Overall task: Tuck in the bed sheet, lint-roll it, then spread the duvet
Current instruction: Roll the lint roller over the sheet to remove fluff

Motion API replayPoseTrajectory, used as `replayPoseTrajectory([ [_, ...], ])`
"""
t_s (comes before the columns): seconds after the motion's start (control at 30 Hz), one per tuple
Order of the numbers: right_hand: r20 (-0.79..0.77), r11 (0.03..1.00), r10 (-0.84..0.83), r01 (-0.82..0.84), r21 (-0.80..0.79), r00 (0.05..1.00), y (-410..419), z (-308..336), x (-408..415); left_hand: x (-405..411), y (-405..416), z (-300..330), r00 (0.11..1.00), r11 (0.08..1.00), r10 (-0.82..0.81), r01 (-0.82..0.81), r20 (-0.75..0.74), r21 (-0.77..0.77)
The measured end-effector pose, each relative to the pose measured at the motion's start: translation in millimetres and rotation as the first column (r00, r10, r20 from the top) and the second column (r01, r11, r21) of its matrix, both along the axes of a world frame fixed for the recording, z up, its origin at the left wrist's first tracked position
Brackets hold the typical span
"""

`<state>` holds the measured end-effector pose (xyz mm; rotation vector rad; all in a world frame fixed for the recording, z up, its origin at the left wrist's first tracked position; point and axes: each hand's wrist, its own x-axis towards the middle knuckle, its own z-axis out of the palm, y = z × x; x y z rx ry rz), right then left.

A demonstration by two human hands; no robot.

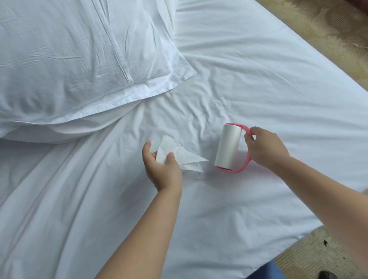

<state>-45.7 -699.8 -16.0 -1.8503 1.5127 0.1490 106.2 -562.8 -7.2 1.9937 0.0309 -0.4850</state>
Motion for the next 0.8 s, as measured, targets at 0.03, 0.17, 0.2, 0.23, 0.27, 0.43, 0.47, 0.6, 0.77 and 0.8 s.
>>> replayPoseTrajectory([
  [0.03,-0.004,1.000,-0.002,0.002,0.003,1.000,1.2,-0.1,0.5,0.9,1.4,-0.8,1.000,1.000,0.009,-0.009,-0.028,0.008],
  [0.17,-0.007,1.000,0.009,-0.009,0.011,1.000,7.2,0.3,5.9,2.0,11.2,-6.3,0.998,0.989,-0.059,0.058,0.009,0.134],
  [0.2,-0.005,1.000,0.009,-0.009,0.017,1.000,8.6,0.6,7.2,3.5,14.4,-8.6,0.996,0.984,-0.093,0.091,0.009,0.151],
  [0.23,0.003,1.000,0.009,-0.009,0.019,1.000,9.8,0.2,8.5,5.6,18.3,-11.8,0.991,0.975,-0.134,0.128,0.022,0.182],
  [0.27,0.009,1.000,0.008,-0.008,0.018,1.000,11.2,0.6,9.5,7.2,21.8,-12.2,0.983,0.963,-0.178,0.166,0.039,0.214],
  [0.43,0.023,1.000,-0.001,0.001,0.023,1.000,15.6,1.6,10.4,11.8,25.7,-9.8,0.972,0.952,-0.224,0.234,-0.072,0.196],
  [0.47,0.025,0.999,-0.001,0.000,0.034,1.000,15.9,2.0,10.1,13.4,25.9,-11.5,0.974,0.963,-0.200,0.216,-0.107,0.164],
  [0.6,0.084,0.963,0.104,-0.122,0.241,0.991,21.7,4.7,10.4,17.7,36.6,-17.0,0.972,0.971,-0.199,0.213,-0.124,0.113],
  [0.77,0.059,0.893,0.399,-0.402,0.200,0.915,35.3,14.7,1.6,21.6,42.9,-10.9,0.981,0.974,-0.138,0.159,-0.133,0.159],
  [0.8,0.014,0.890,0.431,-0.427,0.158,0.902,38.7,14.6,-0.9,22.2,43.3,-9.0,0.986,0.976,-0.121,0.139,-0.116,0.166],
])
